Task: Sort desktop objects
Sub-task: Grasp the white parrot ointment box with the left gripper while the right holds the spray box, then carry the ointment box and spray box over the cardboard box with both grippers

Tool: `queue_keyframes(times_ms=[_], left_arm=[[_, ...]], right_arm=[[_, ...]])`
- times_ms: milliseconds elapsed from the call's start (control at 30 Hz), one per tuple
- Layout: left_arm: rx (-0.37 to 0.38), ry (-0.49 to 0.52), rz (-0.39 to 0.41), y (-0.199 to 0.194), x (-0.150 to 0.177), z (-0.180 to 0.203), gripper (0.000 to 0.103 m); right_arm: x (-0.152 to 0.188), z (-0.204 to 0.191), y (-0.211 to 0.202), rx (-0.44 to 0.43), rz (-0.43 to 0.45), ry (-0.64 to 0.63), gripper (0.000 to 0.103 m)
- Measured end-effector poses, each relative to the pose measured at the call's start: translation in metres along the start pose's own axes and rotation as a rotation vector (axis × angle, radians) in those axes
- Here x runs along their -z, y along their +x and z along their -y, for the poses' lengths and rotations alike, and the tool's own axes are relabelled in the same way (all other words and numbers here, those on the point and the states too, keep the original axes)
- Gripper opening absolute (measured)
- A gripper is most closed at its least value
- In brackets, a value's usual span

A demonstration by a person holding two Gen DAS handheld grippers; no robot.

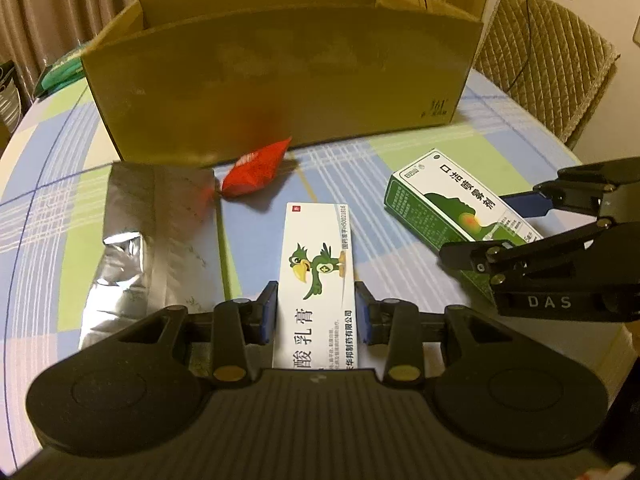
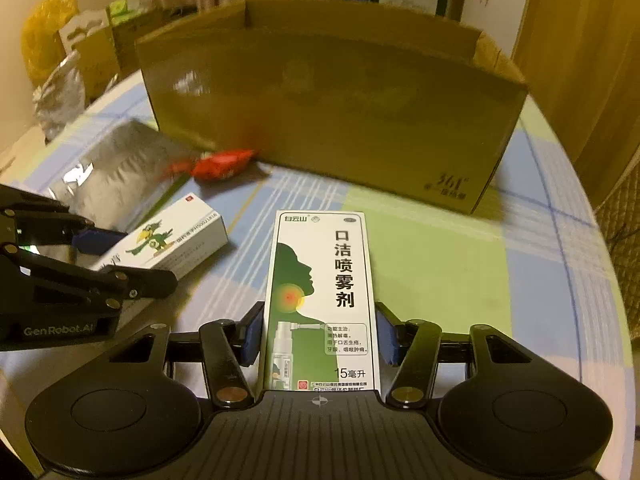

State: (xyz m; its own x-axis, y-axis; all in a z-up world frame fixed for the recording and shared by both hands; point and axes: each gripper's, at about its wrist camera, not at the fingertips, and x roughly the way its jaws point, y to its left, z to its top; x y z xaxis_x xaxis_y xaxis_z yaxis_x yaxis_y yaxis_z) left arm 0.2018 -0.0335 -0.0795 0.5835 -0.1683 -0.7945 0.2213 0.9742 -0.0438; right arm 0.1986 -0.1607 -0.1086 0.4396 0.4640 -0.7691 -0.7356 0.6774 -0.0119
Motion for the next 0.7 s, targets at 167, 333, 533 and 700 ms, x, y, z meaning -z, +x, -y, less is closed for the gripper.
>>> queue_keyframes(times_ms=[167,333,533,700], left_arm=[[0.012,-0.019,0.03,-0.01,-0.009,0.004,0.033],[0.012,-0.026,0.04,-0.013,-0.016,0.008,0.033],[0.01,-0.029,0.049,-0.016,-0.019,0.009,0.033],[0.005,-0.04,0.048,-0.018,-0.018,0.006,0.033]], right_arm=[[-0.005,-0.001,-0.007,-0.003,0.031,0.027,0.052],[-0.01,-0.002,-0.013,0.003,0.046,0.044,0.052],[-0.011,-0.002,-0.016,0.007,0.056,0.048,0.052],[-0.011,-0.001,-0.017,0.011,0.058,0.053,0.052]])
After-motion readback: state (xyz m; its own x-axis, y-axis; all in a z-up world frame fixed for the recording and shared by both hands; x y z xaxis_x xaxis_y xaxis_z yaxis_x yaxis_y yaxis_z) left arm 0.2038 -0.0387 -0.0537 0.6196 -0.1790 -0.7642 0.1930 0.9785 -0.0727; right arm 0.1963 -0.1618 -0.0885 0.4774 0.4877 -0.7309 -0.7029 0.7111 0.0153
